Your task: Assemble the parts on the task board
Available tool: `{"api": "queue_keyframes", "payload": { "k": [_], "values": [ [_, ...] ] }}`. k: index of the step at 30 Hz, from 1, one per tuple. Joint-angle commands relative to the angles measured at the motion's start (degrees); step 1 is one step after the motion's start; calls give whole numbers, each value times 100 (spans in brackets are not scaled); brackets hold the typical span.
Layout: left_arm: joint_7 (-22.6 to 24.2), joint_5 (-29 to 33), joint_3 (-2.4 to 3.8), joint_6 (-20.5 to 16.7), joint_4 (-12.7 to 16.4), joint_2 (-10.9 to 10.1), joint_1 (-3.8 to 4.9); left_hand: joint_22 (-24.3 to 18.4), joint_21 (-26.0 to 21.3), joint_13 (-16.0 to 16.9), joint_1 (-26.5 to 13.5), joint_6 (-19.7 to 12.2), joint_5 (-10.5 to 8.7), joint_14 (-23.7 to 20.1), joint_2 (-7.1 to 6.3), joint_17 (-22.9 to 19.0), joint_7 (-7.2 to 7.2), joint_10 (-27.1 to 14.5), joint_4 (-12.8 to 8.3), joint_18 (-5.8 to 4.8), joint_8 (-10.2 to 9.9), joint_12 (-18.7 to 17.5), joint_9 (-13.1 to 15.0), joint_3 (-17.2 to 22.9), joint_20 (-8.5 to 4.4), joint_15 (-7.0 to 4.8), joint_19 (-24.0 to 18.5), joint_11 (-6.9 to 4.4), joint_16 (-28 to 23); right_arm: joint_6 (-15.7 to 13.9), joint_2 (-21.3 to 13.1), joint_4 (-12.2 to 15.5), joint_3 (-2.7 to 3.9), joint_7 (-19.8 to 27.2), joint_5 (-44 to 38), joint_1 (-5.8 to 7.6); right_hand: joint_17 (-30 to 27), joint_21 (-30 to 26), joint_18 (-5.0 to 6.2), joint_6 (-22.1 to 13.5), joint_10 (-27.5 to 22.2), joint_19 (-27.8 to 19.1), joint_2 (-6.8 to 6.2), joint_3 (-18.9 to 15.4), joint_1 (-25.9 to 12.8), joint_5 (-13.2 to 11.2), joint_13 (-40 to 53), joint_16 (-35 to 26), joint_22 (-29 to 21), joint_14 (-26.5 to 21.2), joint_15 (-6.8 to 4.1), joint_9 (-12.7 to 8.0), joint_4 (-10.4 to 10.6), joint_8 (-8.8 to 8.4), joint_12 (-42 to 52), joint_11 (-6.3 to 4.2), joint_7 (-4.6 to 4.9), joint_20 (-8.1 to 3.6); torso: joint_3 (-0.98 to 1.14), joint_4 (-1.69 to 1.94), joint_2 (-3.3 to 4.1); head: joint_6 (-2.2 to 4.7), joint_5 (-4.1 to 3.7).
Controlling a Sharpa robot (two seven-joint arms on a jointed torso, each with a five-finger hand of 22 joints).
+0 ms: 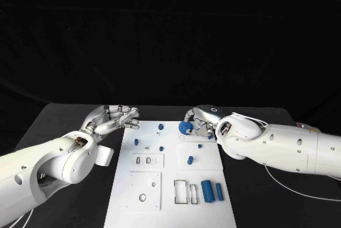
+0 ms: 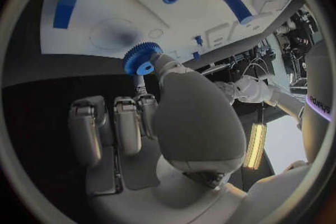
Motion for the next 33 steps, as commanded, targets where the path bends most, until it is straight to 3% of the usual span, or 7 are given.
{"api": "queue_keyframes", "payload": {
  "k": [1,4,12,15,21,28,33],
  "values": [
    [19,59,3,94,3,0,6,-7,-28,-2,-2,-48,-23,-40,24,5,169,-38,2,50,-25,-38,-7,-35,-2,6,-29,-12,-36,-191,66,82,1,-142,-419,-2,1056,20,-39,203,47,609,3,28,-43,16,708,20,1506,504,-28,44,10,8,36,4,-181,-42,-4,3,2,0,45],
    [18,64,3,95,-1,1,6,-7,-28,-2,-2,-48,-23,-40,24,5,169,-38,2,50,-25,-38,-7,-35,-2,6,-29,-12,-36,-146,185,99,1,-163,-432,-2,1052,20,-39,208,51,609,0,35,-60,18,712,19,1506,504,-30,44,20,6,39,2,-182,-44,-2,6,3,-1,73],
    [19,68,3,101,8,20,6,-8,-27,-1,0,-50,-23,-41,35,10,169,-39,1,52,-27,-40,-7,-37,0,6,-31,-12,-38,-95,614,-74,-12,-274,-451,-1,1043,20,-39,215,59,609,-9,70,-97,71,719,17,1506,502,-37,41,42,-8,43,-4,-189,-51,-24,32,-1,-21,78],
    [19,69,3,100,10,22,6,-8,-27,-1,0,-50,-23,-41,35,10,169,-39,1,52,-27,-40,-7,-37,0,6,-31,-12,-38,-69,781,-188,-27,-296,-455,-1,1039,20,-39,215,57,609,-9,82,-104,89,717,16,1506,501,-39,40,46,-12,41,-5,-190,-52,-13,22,4,-30,105],
    [22,69,4,101,15,24,6,-8,-27,-1,0,-50,-23,-41,35,10,169,-39,1,52,-27,-40,-7,-37,0,6,-31,-12,-38,-6,1012,-351,-48,-327,-487,-19,1045,20,-39,214,62,609,-9,98,-115,109,722,17,1506,503,-40,38,53,-19,45,-6,-189,-55,-24,29,2,-57,104],
    [34,69,4,79,20,22,7,-10,-27,-1,3,-53,-23,-43,41,15,170,-43,-1,54,-29,-42,-6,-41,3,7,-33,-11,-43,48,1222,-495,-60,-357,-513,-60,1043,20,-39,213,50,609,-11,101,-121,115,708,17,1506,502,-41,37,56,-22,32,-6,-189,-56,-11,9,3,-58,134],
    [39,69,4,79,24,26,7,-10,-27,-1,3,-53,-23,-43,41,15,170,-43,-1,54,-29,-42,-6,-41,3,7,-33,-11,-43,68,1328,-577,-63,-366,-527,-87,1043,20,-39,213,50,609,-11,101,-121,115,708,17,1506,502,-41,37,56,-22,32,-6,-189,-56,-11,24,4,-73,142]
  ]
}}
